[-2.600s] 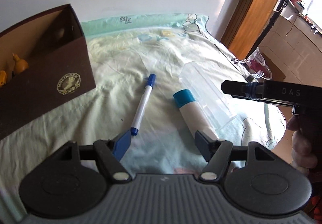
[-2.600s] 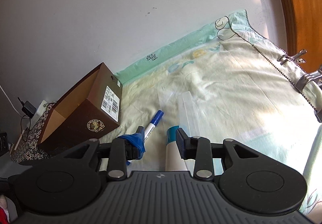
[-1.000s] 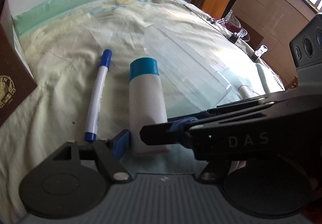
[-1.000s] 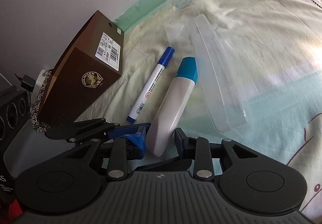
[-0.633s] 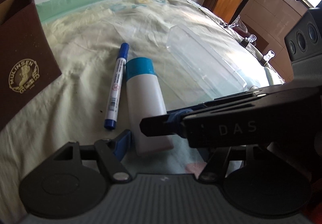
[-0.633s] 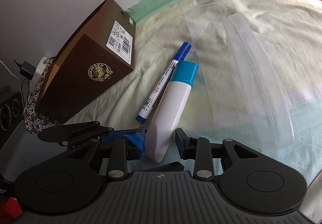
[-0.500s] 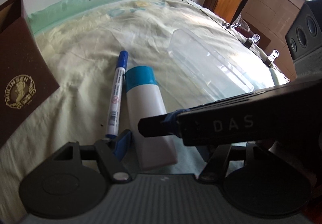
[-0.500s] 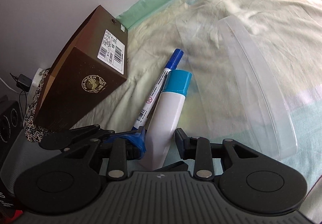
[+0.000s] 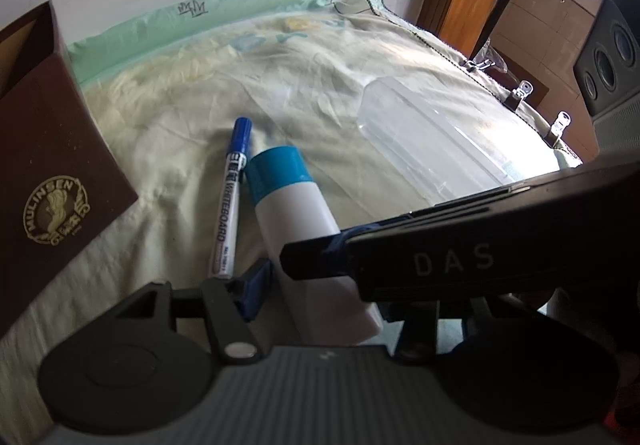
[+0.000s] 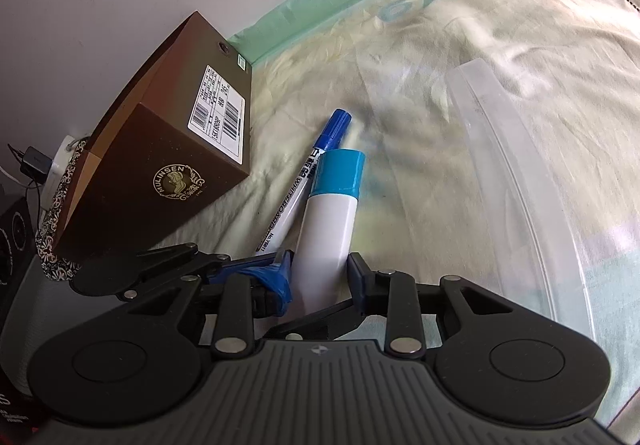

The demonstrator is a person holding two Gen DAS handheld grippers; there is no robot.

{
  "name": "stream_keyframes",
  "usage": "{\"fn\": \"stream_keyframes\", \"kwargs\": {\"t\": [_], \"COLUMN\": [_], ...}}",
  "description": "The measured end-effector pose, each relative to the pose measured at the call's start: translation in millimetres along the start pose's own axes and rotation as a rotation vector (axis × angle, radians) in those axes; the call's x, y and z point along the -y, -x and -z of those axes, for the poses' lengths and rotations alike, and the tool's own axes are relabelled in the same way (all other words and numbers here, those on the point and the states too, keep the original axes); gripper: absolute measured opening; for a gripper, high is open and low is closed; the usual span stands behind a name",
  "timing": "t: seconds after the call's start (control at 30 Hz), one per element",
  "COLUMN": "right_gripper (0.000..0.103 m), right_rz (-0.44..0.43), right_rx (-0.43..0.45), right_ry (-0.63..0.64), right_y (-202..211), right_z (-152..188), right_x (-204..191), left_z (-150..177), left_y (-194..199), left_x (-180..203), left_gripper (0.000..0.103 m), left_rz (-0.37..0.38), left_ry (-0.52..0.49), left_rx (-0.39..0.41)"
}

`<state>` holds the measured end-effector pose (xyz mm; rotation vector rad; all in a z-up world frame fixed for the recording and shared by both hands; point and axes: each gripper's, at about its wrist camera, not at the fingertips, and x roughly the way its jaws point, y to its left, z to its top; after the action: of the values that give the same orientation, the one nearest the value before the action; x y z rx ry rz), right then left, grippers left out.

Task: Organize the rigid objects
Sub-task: 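Close the left gripper on the white bottle with the blue cap, then lift the bottle upright with the left gripper toward the box, then lower the bottle into the brown box and open the left gripper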

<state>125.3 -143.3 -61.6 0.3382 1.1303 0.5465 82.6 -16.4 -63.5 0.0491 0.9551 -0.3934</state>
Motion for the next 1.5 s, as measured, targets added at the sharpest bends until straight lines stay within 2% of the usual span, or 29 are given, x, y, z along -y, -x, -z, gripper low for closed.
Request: {"fn": "stream_keyframes", "kwargs": {"t": [0.2,0.33,0.5,0.7,0.9,1.03,1.1,1.2,1.33,1.5], "right_gripper": [0.014,0.013,0.013,0.013,0.013,0.014,0.011,0.011,0.01,0.01], "right_rz": [-0.016,-0.028,-0.066,-0.134,-0.194,-0.254,-0.24,-0.247,-0.218,-0.139], "right_rx": [-0.003,0.064,0.163,0.254,0.287,0.234,0.21,0.146,0.03,-0.147], "right_ry": [0.015,0.072,0.126,0.237,0.367,0.43,0.466,0.46,0.445,0.453], "right_y": [14.9,34.7,55.6,66.3,56.6,31.7,16.6,-8.6,-47.7,-90.8], "right_z": [9.5,7.6,-13.8,-51.1,-86.5,-104.1,-110.3,-121.3,-131.9,-141.1], "right_x": [-8.7,-23.5,-45.8,-85.1,-131.4,-160.9,-175.4,-183.4,-189.9,-200.7], "left_z": [7.1,0.4,-18.5,-49.2,-68.3,-74.6,-76.1,-75.7,-72.6,-64.2], "left_y": [20.3,41.8,72.8,115.8,143.6,143.7,138.2,129.6,107.8,75.8], "left_x": [9.1,17.4,14.4,-14.3,-59.1,-93.7,-108.4,-135.7,-169.6,-193.4], "left_gripper": [0.045,0.045,0.045,0.045,0.045,0.045,0.045,0.045,0.045,0.045], "left_rz": [0.005,-0.024,-0.072,-0.126,-0.177,-0.154,-0.188,-0.163,-0.126,-0.092], "left_ry": [-0.016,-0.066,-0.101,-0.079,-0.018,0.062,0.092,0.173,0.28,0.39], "left_rx": [0.028,0.092,0.2,0.329,0.393,0.392,0.385,0.362,0.29,0.157]}}
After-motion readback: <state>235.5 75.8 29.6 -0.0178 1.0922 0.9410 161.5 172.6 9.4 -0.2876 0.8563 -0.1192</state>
